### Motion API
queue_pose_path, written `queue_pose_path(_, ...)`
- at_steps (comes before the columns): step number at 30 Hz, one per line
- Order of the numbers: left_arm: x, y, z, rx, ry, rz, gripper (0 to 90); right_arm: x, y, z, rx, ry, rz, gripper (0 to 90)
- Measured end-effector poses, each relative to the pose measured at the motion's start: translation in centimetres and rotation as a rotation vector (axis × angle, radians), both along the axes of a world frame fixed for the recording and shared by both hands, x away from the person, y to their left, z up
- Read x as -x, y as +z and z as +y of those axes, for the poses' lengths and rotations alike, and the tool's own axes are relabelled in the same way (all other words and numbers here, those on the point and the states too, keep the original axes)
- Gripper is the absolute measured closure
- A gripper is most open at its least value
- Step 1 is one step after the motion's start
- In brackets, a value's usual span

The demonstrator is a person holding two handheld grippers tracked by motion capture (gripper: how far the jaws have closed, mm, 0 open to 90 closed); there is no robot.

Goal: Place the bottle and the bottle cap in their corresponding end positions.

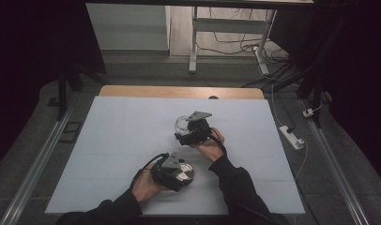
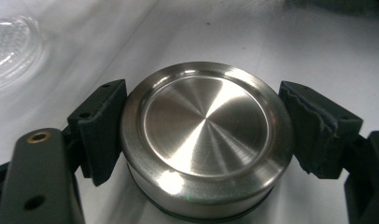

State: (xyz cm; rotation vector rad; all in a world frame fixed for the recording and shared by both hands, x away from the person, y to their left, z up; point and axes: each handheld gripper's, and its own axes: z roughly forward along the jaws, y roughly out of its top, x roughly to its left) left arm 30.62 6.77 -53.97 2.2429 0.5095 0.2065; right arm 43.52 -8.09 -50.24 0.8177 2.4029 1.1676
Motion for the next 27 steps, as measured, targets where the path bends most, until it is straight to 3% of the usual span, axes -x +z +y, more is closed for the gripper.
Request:
queue_pose_path(11,-0.69,-0.21,-0.51,-0.075,0.026,0.043,19.7,-0.37,-0.63,0.17,0.000,-0.001,0.004,14.7)
queue_pose_path(20,-0.84,-0.23,-0.53,-0.079,0.025,0.057,19.2,-0.50,-0.79,0.05,-0.013,0.004,0.015,14.0)
queue_pose_path(27,-0.83,-0.21,-0.45,-0.081,0.004,0.069,12.3,-0.51,-0.73,0.12,-0.013,0.020,0.029,8.3)
